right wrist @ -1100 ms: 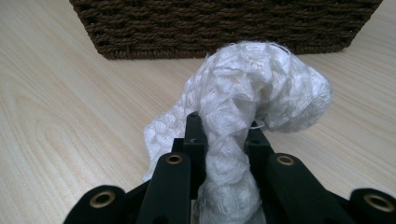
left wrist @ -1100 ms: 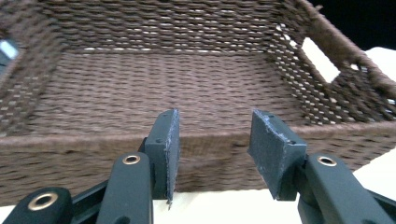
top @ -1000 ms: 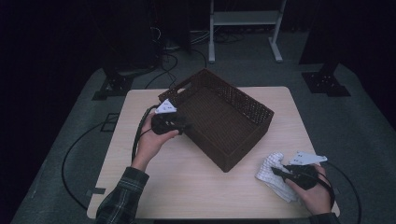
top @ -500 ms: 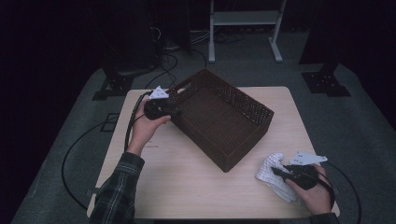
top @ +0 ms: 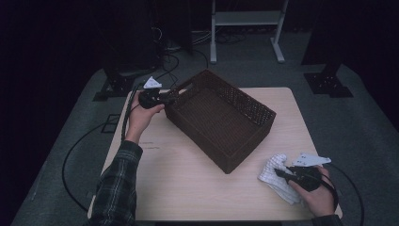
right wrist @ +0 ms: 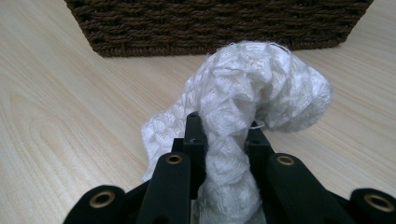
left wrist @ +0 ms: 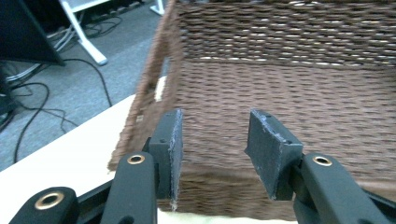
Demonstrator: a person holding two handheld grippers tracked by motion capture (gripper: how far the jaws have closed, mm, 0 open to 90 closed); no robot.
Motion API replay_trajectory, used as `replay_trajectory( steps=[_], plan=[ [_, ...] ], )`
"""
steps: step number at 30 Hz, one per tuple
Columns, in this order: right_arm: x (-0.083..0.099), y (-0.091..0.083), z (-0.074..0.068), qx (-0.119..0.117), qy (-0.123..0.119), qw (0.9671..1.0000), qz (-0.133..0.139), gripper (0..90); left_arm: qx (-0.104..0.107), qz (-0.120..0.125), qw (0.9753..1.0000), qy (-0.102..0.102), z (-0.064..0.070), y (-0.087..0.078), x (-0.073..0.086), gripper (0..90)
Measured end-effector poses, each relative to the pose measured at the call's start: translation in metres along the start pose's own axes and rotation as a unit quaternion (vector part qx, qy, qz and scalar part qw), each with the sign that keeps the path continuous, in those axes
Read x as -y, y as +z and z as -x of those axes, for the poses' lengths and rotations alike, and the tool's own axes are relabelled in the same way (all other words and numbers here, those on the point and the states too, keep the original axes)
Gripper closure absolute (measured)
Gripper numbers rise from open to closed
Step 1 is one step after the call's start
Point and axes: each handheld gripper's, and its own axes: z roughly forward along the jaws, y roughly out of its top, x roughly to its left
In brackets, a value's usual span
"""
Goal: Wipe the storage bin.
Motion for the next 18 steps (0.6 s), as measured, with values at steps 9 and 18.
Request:
replay_trajectory(
  steps=[9,18],
  plan=[
    [0.0,-0.001,0.0,0.002,-0.002,1.0,0.001,76.4,-0.014,-0.022,0.9996,-0.012,-0.031,0.016,0.0,59.5],
    [0.001,-0.002,-0.002,0.002,-0.003,1.0,-0.001,76.4,-0.01,-0.041,0.9988,-0.026,-0.043,0.031,0.001,68.7]
  ],
)
